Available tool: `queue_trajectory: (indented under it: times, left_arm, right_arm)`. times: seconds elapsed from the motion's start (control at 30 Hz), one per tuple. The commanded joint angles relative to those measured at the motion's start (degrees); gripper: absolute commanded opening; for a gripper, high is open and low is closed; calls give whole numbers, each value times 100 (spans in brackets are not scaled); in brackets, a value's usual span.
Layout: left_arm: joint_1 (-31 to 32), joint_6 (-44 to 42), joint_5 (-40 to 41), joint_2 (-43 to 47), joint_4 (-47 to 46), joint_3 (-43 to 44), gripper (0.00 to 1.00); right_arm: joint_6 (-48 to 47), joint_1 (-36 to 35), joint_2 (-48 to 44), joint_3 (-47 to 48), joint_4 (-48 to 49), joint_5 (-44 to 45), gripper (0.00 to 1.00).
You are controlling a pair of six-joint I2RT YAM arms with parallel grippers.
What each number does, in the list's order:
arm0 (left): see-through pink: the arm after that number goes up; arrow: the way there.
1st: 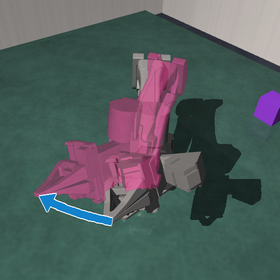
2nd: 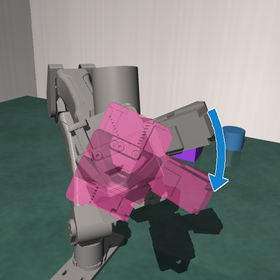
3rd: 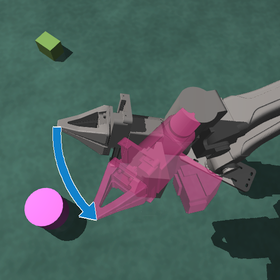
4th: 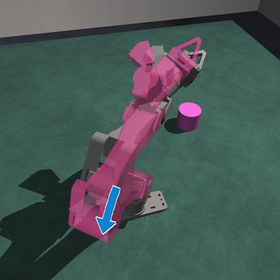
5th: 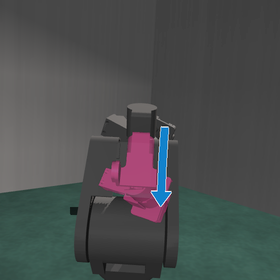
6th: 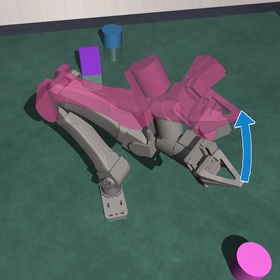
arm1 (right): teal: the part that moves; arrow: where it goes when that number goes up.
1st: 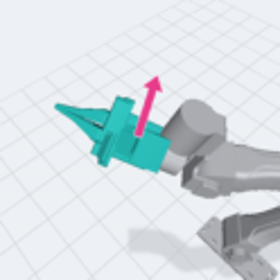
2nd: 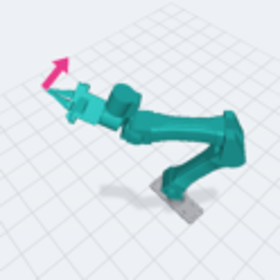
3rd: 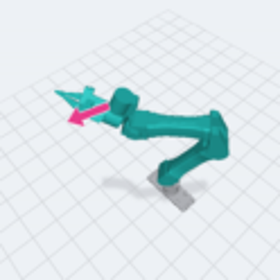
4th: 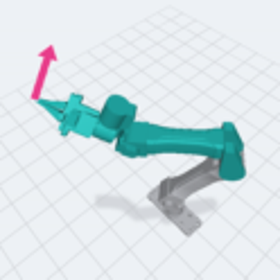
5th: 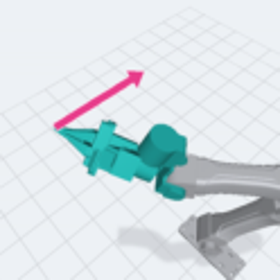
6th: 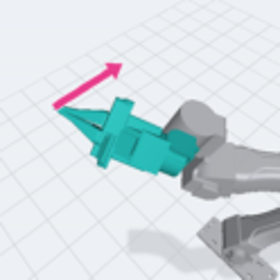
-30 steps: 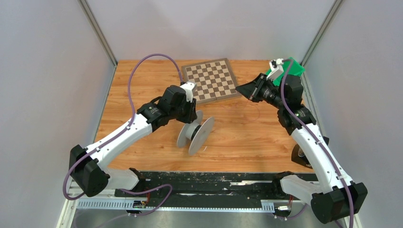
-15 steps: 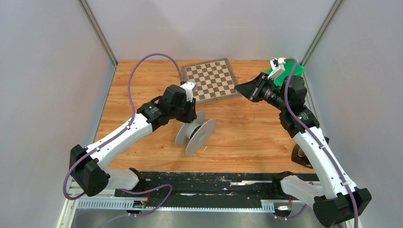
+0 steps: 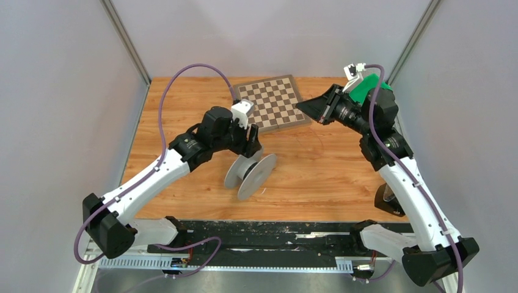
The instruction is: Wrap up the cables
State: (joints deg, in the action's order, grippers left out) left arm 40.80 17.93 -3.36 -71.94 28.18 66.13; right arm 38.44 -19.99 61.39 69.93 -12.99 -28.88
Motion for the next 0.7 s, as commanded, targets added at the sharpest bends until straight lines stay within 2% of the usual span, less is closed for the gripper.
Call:
queue_trajectory:
  times: [0.0,0.03,0.07,0.1,0.2,0.57,0.67]
  left_arm:
    - [25,-1577,-1269,293,-576,219,70]
    - [25,-1975,-1837,325,-630,129,71]
    - [29,-2722,-2139,399,-652,67,72]
    - [31,-2965,-2480,444,-800,-129,75]
    - [33,-3541,-2595,663,-1290,-440,76]
    - [33,-4286,-2573,447,-1585,-525,76]
    - [34,-4373,-3000,365,-1570,-507,71]
  right_arm:
    - [214,-41,200,343,161,-689,0]
    - [246,-52,226,353,198,-825,0]
    - [270,-63,251,354,223,-951,0]
    - [284,-74,259,350,233,-996,0]
    - [287,-117,261,330,245,-1075,0]
    - [410,-218,249,285,392,-1365,0]
    - [477,-241,251,250,466,-1388,0]
